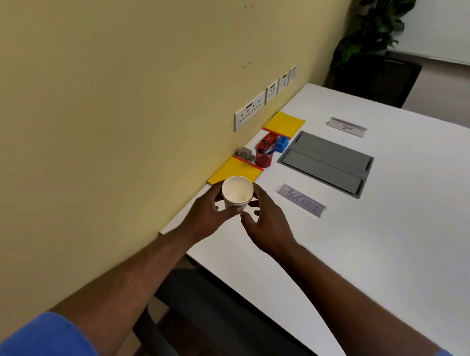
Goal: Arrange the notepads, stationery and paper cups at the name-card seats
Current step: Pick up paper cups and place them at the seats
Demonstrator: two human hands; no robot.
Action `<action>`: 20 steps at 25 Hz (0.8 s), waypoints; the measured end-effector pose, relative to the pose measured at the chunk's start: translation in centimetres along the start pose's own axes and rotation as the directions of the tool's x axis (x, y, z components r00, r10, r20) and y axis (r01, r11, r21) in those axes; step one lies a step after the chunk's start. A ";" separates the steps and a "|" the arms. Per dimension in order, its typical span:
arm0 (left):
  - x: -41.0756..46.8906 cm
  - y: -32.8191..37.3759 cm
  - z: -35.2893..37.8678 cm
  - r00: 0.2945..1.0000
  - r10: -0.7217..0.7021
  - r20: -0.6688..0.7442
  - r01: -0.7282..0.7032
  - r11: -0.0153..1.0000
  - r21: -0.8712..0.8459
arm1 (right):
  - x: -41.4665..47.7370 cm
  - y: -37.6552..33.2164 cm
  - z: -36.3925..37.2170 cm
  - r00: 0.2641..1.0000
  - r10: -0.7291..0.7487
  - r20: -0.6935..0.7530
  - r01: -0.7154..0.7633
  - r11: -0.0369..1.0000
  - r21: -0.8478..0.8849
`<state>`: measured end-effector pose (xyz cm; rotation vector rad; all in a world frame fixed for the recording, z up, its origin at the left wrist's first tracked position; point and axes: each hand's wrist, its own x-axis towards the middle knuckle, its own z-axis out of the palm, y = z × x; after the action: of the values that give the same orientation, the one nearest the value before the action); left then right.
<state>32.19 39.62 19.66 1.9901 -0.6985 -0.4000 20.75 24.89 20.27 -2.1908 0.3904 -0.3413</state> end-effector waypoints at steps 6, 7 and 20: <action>-4.0 6.3 6.5 0.996 0.053 -0.071 -0.057 0.997 -0.050 | -5.9 1.4 -7.6 0.999 -0.023 -0.034 0.024 1.000 0.006; -4.7 7.2 7.2 0.996 0.057 -0.067 -0.060 0.997 -0.051 | -7.0 1.5 -8.4 0.999 -0.025 -0.040 0.026 1.000 0.010; -15.9 16.2 16.8 0.990 0.127 -0.053 -0.135 0.971 -0.199 | -21.2 2.6 -17.2 0.987 -0.100 -0.124 0.104 0.994 0.026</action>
<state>5.60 31.86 25.43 1.7455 -0.7303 -0.3371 -5.49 19.46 26.12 -2.1690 0.3379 -0.5362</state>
